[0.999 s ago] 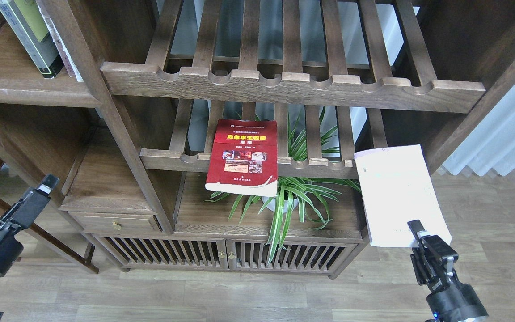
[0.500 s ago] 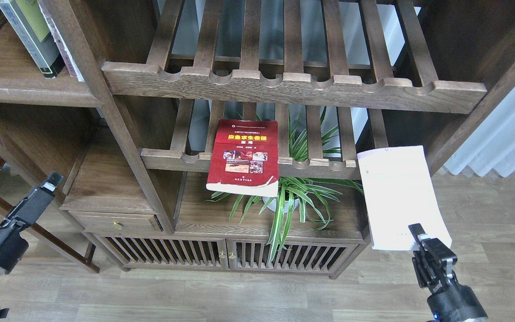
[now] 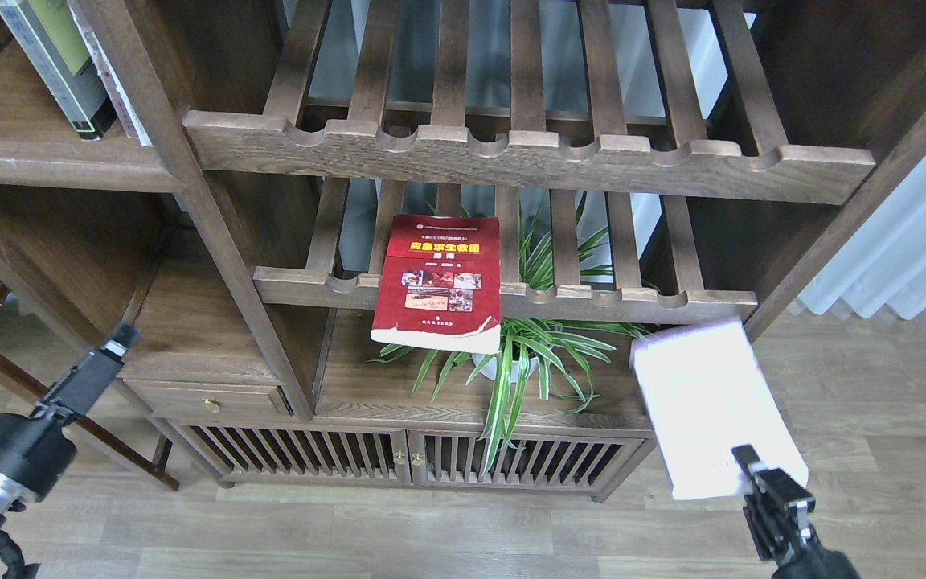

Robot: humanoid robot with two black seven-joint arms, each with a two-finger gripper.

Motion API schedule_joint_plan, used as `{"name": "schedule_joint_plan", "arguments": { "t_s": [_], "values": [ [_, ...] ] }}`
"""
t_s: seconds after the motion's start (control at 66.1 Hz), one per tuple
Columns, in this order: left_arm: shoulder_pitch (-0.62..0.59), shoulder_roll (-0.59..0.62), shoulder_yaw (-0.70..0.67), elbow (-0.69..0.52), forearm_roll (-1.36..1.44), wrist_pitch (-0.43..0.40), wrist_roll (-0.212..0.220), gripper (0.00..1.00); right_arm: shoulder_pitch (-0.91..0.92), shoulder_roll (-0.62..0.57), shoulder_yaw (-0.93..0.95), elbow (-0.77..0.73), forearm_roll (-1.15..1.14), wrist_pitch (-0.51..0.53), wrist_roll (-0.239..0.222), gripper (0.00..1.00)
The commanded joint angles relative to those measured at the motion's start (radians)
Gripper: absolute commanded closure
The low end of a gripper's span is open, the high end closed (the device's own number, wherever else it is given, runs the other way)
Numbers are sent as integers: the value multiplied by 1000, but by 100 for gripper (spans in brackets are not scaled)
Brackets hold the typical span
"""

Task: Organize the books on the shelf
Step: 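Lower the white book with the right gripper toward the robot, then grasp the white book with the left gripper from the right gripper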

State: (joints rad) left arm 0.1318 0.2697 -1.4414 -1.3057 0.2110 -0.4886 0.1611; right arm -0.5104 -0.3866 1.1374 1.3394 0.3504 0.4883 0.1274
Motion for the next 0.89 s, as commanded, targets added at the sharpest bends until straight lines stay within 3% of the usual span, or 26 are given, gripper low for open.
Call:
{"name": "schedule_joint_plan", "arguments": {
  "t_s": [0.0,0.197,0.53,0.878],
  "values": [
    [25,3,81,0,-74,0,0,0,68,31,-67,-22,-5,0,-2,96],
    [69,9,182,0,-218,0,-2,0,171,95,-140,-71,-27,0,-43,96],
    [91,5,320,0,-357,0,-11,0,282,169,-289,-121,-27,0,-52,95],
    [83,-44,426,0,-427,0,-12,0,311,215,-375,-128,-28,0,-101,95]
  ]
}}
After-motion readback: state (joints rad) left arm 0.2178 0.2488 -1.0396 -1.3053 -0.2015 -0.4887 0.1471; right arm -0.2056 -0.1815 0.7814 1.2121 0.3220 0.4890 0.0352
